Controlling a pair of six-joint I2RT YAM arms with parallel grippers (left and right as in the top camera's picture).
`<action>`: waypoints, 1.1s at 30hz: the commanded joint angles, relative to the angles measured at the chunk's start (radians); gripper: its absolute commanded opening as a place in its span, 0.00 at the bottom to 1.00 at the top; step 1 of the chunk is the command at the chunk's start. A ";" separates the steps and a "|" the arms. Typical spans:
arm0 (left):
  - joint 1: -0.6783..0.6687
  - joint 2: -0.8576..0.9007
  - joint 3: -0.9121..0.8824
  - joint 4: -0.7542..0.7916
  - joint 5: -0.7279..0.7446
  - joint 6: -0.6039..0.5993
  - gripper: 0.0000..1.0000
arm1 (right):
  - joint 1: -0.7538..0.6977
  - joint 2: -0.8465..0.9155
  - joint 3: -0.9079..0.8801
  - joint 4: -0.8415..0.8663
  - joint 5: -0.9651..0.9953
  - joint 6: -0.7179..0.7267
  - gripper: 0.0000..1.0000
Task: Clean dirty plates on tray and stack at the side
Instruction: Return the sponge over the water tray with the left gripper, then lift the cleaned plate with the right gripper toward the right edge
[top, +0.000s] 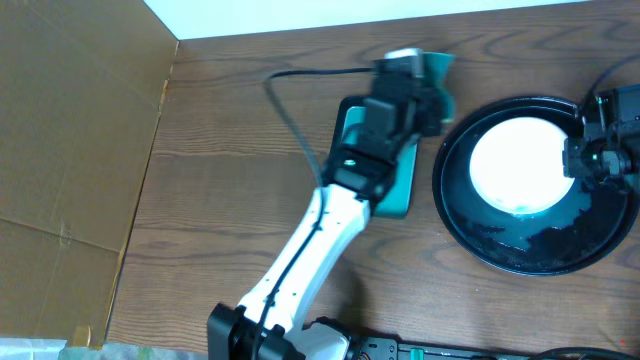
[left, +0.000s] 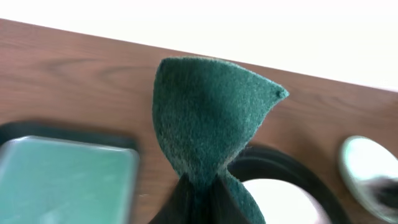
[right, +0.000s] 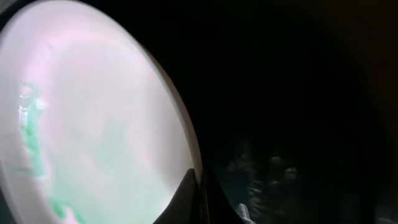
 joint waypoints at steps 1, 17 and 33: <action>0.099 -0.002 -0.005 -0.072 -0.026 -0.009 0.07 | 0.113 -0.144 0.013 0.012 0.344 -0.142 0.01; 0.282 0.000 -0.005 -0.264 -0.032 -0.009 0.07 | 0.470 -0.236 0.013 0.354 1.091 -0.992 0.01; 0.282 0.000 -0.005 -0.287 -0.032 -0.009 0.07 | 0.544 -0.236 0.009 0.448 1.083 -1.248 0.01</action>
